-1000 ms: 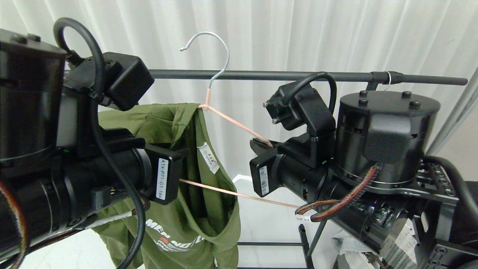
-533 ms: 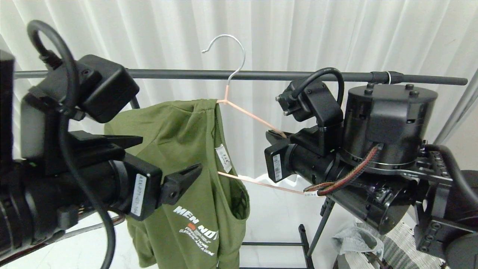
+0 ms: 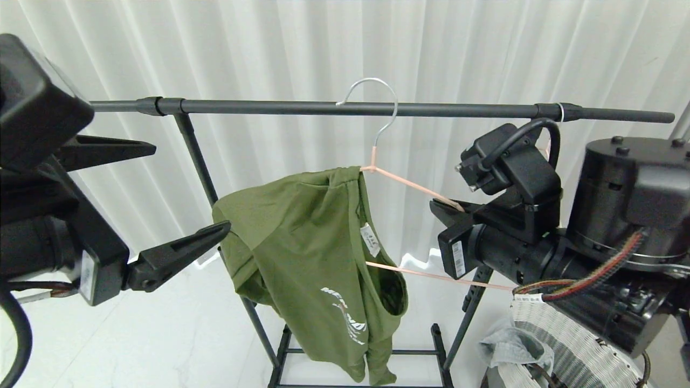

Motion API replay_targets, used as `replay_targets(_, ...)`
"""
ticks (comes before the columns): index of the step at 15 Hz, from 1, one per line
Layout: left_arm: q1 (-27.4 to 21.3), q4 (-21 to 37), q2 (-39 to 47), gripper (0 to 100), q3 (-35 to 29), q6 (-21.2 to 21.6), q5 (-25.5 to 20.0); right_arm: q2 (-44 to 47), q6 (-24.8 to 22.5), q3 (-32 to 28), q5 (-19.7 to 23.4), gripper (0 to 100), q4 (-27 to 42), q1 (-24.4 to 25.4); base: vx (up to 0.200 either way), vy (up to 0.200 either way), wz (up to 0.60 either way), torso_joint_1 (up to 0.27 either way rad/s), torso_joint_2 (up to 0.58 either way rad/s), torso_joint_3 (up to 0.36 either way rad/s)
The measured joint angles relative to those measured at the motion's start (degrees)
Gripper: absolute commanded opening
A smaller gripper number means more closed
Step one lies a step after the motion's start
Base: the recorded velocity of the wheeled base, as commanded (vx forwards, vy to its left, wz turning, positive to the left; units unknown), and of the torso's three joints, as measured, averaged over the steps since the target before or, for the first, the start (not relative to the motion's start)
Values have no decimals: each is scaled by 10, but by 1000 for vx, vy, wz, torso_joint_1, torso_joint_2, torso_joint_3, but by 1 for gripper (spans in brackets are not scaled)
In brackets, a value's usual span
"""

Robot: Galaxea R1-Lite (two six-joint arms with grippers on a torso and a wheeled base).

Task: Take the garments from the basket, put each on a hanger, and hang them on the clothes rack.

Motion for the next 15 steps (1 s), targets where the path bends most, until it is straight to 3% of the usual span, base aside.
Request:
replay_targets(3, 33, -46, 24, 100, 20, 34, -58, -18, -3, 10, 0, 0, 0, 11, 0, 0, 0, 0, 0, 0)
replay_targets(8, 36, -156, 78, 100, 66, 48, -60, -22, -19, 12, 0, 0, 0, 45, 0, 0, 0, 0, 0, 0)
replay_targets(15, 37, -170, 98, 100, 76, 43, -71, -20, -77, 17, 31, 0, -30, 64, 0, 0, 0, 0, 0, 0)
